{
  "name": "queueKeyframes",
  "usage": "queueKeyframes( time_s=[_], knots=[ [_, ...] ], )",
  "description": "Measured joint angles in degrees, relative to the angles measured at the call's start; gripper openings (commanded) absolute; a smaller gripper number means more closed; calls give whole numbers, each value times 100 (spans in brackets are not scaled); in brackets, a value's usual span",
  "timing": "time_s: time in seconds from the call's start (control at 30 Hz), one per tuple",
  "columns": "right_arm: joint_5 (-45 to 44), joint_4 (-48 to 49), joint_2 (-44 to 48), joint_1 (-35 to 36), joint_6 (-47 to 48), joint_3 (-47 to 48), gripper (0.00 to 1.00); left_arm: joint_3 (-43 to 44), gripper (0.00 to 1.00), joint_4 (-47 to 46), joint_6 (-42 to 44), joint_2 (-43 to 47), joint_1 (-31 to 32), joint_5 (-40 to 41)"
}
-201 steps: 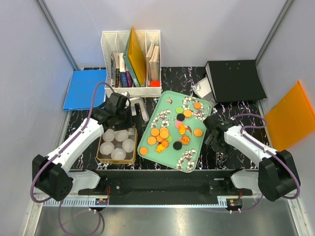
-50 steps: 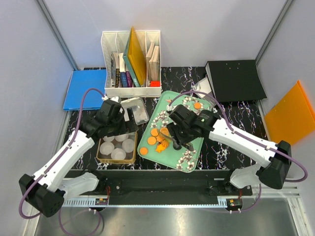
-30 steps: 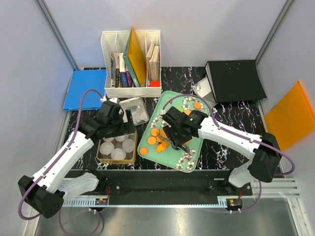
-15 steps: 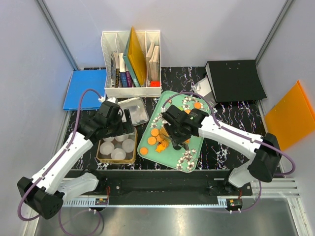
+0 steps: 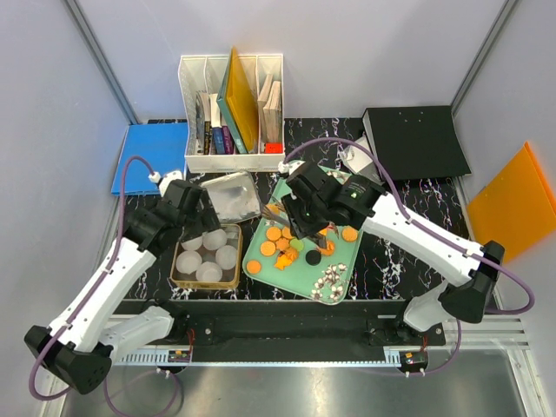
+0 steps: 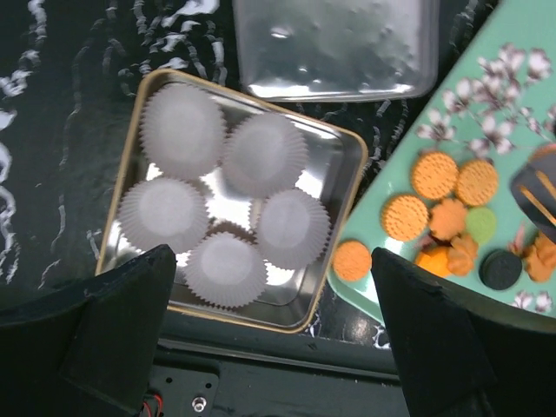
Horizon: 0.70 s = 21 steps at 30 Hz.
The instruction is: Pack the cookies
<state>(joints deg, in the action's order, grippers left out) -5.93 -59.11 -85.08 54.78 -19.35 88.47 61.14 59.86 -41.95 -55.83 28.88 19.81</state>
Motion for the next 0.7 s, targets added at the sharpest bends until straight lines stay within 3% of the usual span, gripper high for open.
queueKeyframes(
  time_s=[0.23, 0.7],
  knots=[
    [247, -17, -557, 435, 133, 793, 31, 2, 99, 433, -234, 107, -844, 201],
    [658, 96, -1840, 870, 435, 1552, 31, 0, 99, 691, -387, 251, -901, 304]
  ],
)
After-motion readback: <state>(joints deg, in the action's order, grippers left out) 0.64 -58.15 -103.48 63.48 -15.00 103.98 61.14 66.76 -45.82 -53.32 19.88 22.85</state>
